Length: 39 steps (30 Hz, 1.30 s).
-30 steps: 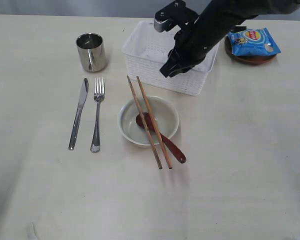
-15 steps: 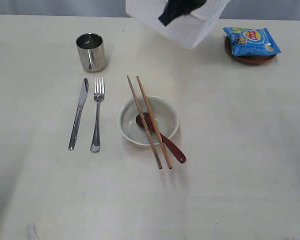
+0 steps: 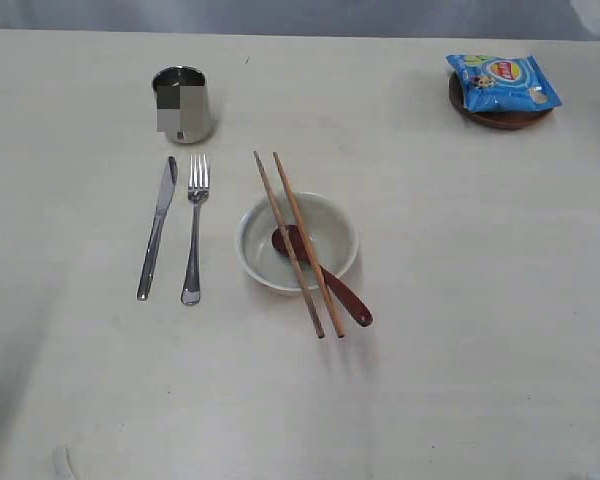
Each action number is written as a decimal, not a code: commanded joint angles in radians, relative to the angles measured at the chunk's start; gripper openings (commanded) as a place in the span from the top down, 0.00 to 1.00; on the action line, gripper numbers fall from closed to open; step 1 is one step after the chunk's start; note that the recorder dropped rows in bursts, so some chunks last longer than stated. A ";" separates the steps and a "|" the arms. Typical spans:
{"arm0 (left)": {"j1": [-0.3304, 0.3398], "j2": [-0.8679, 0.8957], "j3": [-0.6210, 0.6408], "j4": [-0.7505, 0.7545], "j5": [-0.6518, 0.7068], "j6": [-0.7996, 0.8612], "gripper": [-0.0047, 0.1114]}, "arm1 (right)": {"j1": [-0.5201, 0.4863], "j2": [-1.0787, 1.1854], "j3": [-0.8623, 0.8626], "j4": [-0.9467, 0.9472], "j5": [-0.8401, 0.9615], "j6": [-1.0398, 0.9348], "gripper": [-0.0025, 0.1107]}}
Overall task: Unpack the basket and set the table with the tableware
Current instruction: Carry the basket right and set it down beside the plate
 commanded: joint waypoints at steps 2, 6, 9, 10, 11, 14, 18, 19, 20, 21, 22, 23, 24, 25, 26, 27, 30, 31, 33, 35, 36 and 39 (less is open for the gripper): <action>-0.006 -0.003 0.003 0.004 -0.002 -0.003 0.96 | -0.184 0.107 -0.006 0.121 0.079 0.060 0.98; -0.006 -0.003 0.003 0.004 -0.002 -0.003 0.96 | -0.228 0.187 -0.006 0.121 0.107 0.089 0.98; -0.006 -0.003 0.003 0.004 -0.002 -0.003 0.96 | -0.222 0.235 -0.006 0.132 0.100 0.089 0.98; -0.006 -0.003 0.003 0.004 -0.002 -0.003 0.96 | -0.215 0.246 -0.006 0.145 0.095 0.084 0.98; -0.006 -0.003 0.003 0.004 -0.002 -0.003 0.96 | -0.205 0.260 -0.006 0.155 0.084 0.075 0.98; -0.006 -0.003 0.003 0.004 -0.002 -0.003 0.96 | -0.170 0.294 -0.006 0.158 0.053 0.073 0.98; -0.006 -0.003 0.003 0.004 -0.002 -0.003 0.96 | -0.114 0.325 -0.010 0.205 0.014 0.015 0.98; -0.006 -0.003 0.003 0.004 -0.002 -0.003 0.96 | -0.101 0.331 -0.010 0.228 0.006 -0.005 0.98; -0.006 -0.003 0.003 0.004 -0.002 -0.003 0.96 | -0.091 0.336 -0.010 0.253 0.004 -0.028 0.98; -0.006 -0.003 0.003 0.004 -0.002 -0.003 0.96 | -0.080 0.340 -0.010 0.289 0.004 -0.061 0.98; -0.006 -0.003 0.003 0.004 -0.002 -0.003 0.96 | -0.069 0.346 -0.010 0.327 0.007 -0.098 0.98; -0.006 -0.003 0.003 0.004 -0.002 -0.003 0.96 | -0.060 0.350 -0.010 0.359 0.016 -0.135 0.98; -0.006 -0.003 0.003 0.004 -0.002 -0.003 0.96 | -0.050 0.353 -0.010 0.392 0.025 -0.165 0.98; -0.006 -0.003 0.003 0.004 -0.002 -0.003 0.96 | -0.040 0.352 -0.010 0.418 0.032 -0.191 0.98; -0.006 -0.003 0.003 0.004 -0.002 -0.003 0.96 | -0.029 0.352 -0.010 0.438 0.040 -0.212 0.98; -0.006 -0.003 0.003 0.004 -0.002 -0.003 0.96 | -0.020 0.352 -0.010 0.455 0.049 -0.236 0.98; -0.006 -0.003 0.003 0.004 -0.002 -0.001 0.96 | 0.004 0.351 -0.010 0.514 0.087 -0.304 0.98; -0.006 -0.003 0.003 0.004 -0.002 -0.001 0.96 | 0.012 0.351 -0.010 0.542 0.106 -0.331 0.98; -0.006 -0.003 0.003 0.004 -0.002 -0.001 0.96 | 0.023 0.351 -0.010 0.588 0.142 -0.372 0.98; -0.006 -0.003 0.003 0.004 -0.002 -0.001 0.96 | 0.042 0.351 -0.010 0.612 0.165 -0.374 0.98; -0.006 -0.003 0.003 0.004 -0.002 -0.001 0.96 | 0.052 0.351 -0.010 0.615 0.176 -0.377 0.98; -0.006 -0.003 0.003 0.004 -0.002 -0.001 0.96 | 0.088 0.351 -0.010 0.615 0.195 -0.381 0.98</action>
